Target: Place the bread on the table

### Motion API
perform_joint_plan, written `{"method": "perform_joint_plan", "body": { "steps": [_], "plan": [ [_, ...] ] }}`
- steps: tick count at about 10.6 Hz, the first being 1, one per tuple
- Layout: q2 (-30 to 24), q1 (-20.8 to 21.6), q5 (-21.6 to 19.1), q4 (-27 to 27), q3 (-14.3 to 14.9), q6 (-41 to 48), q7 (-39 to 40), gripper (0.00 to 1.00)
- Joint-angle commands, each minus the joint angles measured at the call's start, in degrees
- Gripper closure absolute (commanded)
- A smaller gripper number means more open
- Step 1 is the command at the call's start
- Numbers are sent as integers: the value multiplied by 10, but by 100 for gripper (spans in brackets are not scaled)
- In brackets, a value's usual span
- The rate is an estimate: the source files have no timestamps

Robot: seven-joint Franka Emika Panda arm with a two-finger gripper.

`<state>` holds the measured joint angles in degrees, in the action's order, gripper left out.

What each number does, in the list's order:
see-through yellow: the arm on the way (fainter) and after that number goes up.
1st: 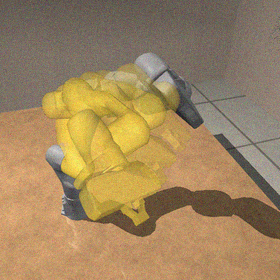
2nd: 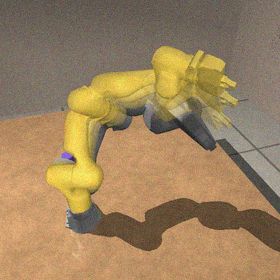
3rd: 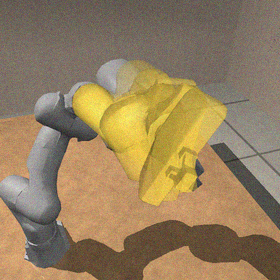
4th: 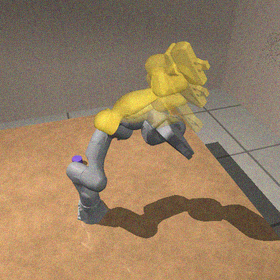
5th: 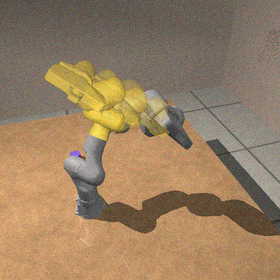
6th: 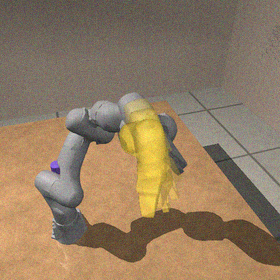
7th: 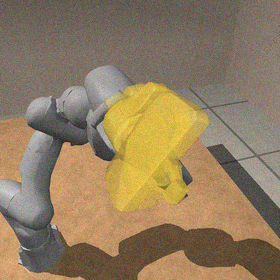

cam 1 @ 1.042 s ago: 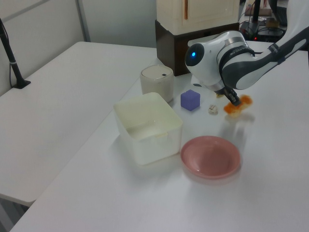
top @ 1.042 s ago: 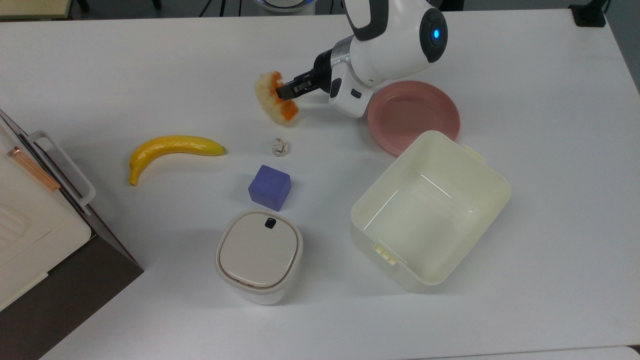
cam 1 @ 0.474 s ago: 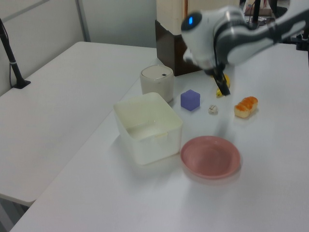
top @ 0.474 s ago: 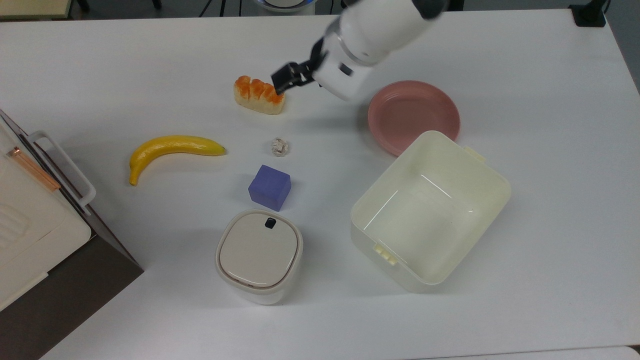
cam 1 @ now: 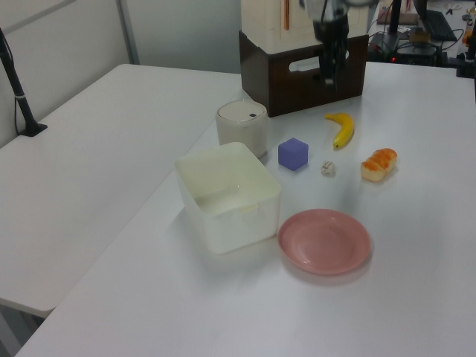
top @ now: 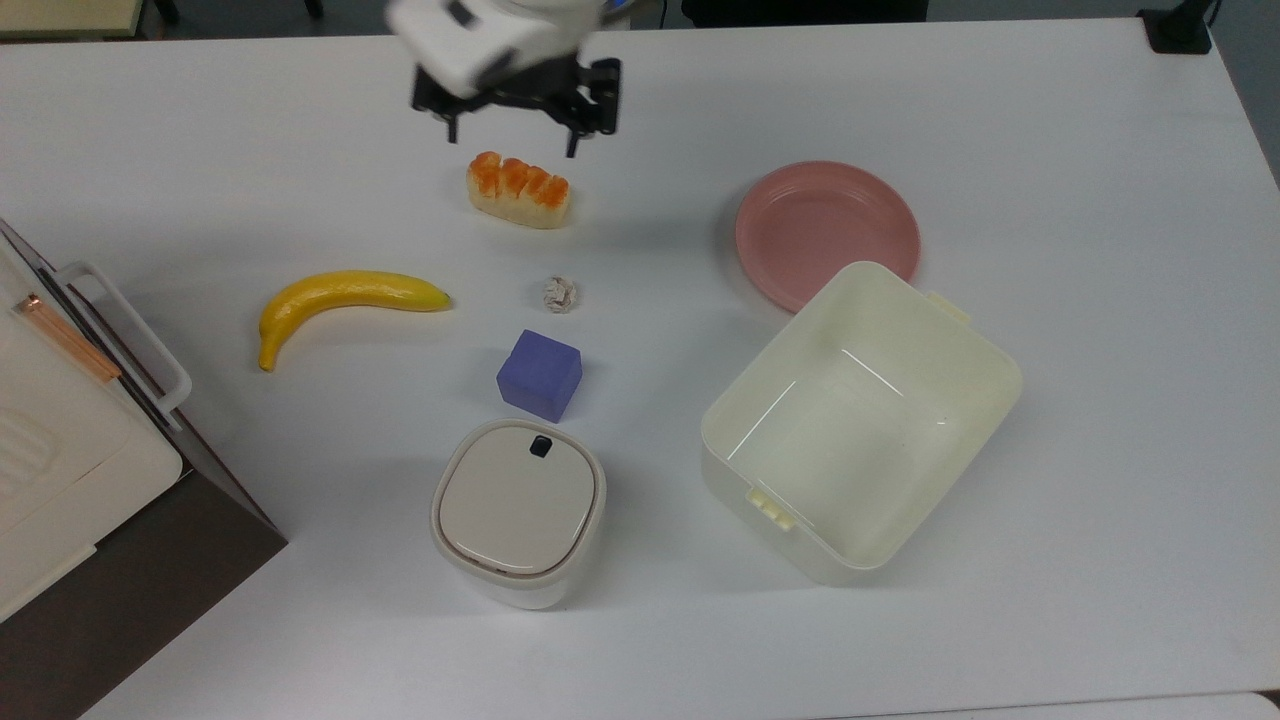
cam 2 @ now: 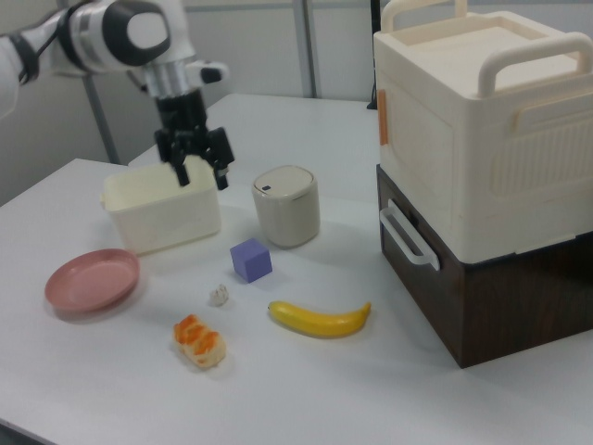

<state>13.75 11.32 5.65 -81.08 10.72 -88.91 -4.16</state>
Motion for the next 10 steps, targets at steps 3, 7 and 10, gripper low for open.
{"method": "perform_joint_plan", "body": {
  "steps": [3,7,10],
  "plan": [
    [-50,2,-70,23,65,-66,-106,0],
    [-58,5,-64,-1,60,-72,-83,0],
    [-60,8,-59,-17,46,-74,-81,0]
  ]
}}
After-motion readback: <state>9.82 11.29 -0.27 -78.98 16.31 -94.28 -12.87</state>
